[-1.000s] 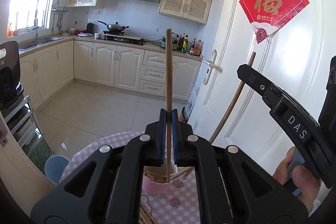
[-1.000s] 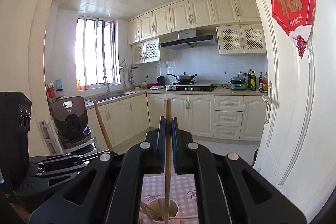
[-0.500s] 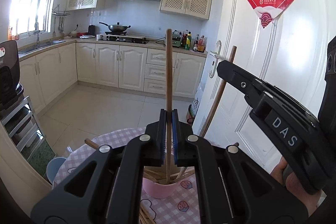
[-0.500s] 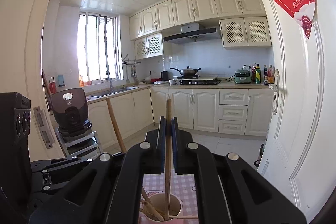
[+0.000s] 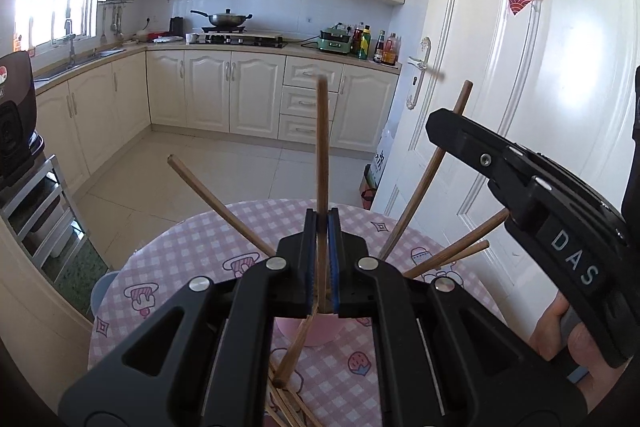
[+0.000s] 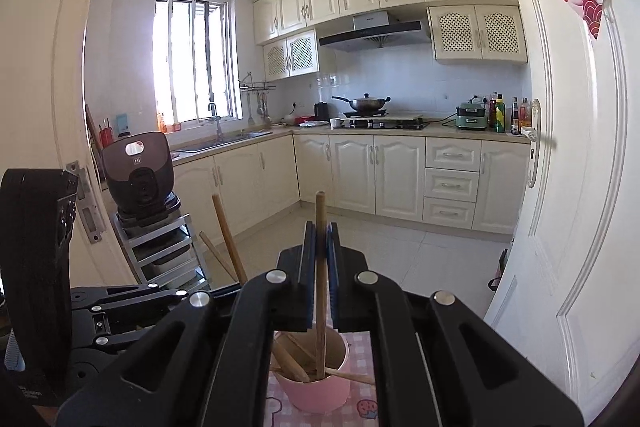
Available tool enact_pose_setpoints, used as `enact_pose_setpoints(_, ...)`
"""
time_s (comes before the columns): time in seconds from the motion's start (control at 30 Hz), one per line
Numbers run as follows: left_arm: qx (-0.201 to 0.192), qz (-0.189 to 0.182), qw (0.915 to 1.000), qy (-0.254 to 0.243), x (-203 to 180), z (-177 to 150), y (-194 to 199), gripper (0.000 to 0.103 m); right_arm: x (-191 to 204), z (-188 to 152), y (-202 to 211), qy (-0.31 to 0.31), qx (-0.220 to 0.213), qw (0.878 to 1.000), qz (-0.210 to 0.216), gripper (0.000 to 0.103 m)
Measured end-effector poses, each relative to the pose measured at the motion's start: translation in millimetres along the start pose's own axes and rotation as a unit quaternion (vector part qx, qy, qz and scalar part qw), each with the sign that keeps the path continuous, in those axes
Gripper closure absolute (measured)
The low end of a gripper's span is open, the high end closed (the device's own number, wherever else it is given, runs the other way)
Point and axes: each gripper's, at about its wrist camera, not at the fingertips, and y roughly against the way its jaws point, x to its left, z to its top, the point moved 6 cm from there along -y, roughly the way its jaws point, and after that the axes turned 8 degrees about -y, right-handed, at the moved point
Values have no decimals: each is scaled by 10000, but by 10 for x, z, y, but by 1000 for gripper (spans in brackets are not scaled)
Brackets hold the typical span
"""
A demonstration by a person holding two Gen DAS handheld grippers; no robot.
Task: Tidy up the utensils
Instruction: 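Lower the chopsticks into the pink cup and open both tools, then withdraw both open tools up and away from the pink cup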
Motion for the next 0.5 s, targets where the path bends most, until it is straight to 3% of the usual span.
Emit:
enact_pose_setpoints(0.13, 87, -195, 9996, 188, 33, 23, 54, 95, 12, -19, 12, -90, 89, 9999, 7, 98)
enact_pose_setpoints(0.17, 67, -185, 9996, 182, 32, 33, 78, 86, 13, -23, 18, -105, 104, 9999, -5, 98)
enact_pose_setpoints(0.23, -22, -98, 9998, 196, 57, 41, 162, 52, 14, -31, 38, -149, 130, 9998, -13, 97)
enact_pose_setpoints(0.27, -152, -46, 9996, 227, 71, 54, 229, 45, 16, -30, 55, -165, 132, 9998, -41, 95)
enact_pose_setpoints(0.43, -290, 44, 9994, 177, 93, 80, 458, 44, 55, -14, 158, -199, 110, 9997, -76, 86)
enact_pose_setpoints(0.5, -358, 100, 9992, 177, 103, 88, 559, 37, 76, 5, 217, -196, 65, 9997, -99, 77)
